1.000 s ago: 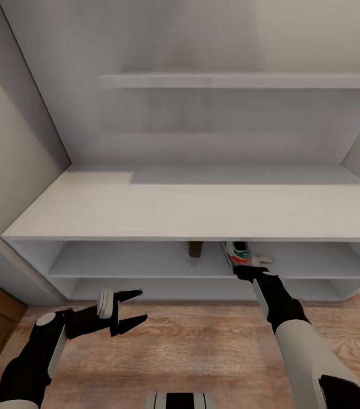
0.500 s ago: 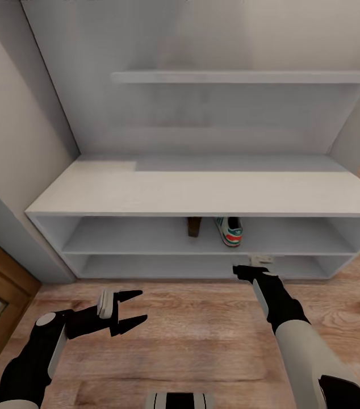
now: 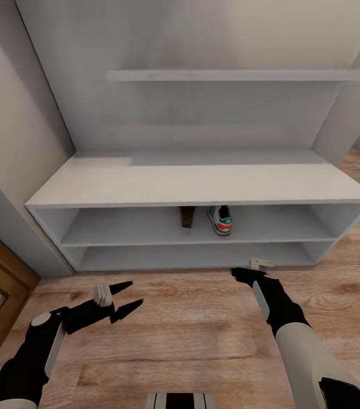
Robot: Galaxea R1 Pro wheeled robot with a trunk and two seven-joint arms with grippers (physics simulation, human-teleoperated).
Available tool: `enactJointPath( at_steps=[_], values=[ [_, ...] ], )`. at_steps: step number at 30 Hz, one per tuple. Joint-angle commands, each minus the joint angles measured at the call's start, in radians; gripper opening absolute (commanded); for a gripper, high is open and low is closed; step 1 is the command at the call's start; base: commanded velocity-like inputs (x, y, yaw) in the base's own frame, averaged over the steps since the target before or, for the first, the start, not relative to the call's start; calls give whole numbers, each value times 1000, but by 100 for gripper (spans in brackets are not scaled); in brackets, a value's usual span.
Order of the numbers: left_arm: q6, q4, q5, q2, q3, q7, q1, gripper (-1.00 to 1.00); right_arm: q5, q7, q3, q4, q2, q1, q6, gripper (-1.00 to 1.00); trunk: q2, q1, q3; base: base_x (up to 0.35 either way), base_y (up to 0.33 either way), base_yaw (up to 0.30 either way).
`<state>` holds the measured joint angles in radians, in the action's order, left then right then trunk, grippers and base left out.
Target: Pick up the two gym shoes and the two sandals from the corridor floor and place them onto the hallstand (shoe rack) in the corridor, making sure they are on the rack and not on the floor. Arrange them so the two gym shoes are next to each other and the two sandals are next to each other.
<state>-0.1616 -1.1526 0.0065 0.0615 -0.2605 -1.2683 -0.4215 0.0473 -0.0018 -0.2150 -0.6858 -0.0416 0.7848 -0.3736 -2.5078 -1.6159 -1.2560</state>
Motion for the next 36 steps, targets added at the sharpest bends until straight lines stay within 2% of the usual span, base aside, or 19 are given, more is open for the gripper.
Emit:
enactJointPath(
  at_steps=[1,6,12,21,31,36],
  values=[
    [-10,-1,0,0,-1,12,0,100,5,0,-3,-1,-1,1,-5,100,0,0,0,-1,0,-274],
    [-11,-1,0,3,-7,32,1,100,3,0,-3,0,-1,1,-5,100,0,0,2,0,0,-284],
    [-12,-2,-1,4,-22,35,1,100,4,0,-3,0,-1,1,-5,100,0,0,5,0,0,-287],
    [-12,-2,0,3,-25,35,1,100,3,1,-5,0,-1,1,-5,100,0,0,10,0,0,-288],
    [-13,-1,-3,3,-25,35,4,100,5,0,-5,0,-1,1,-5,100,-3,-4,-25,0,0,-288],
    [-13,-1,-3,3,-25,35,4,100,5,0,-4,0,-1,1,-5,100,-3,-4,-22,0,0,-288]
  ],
)
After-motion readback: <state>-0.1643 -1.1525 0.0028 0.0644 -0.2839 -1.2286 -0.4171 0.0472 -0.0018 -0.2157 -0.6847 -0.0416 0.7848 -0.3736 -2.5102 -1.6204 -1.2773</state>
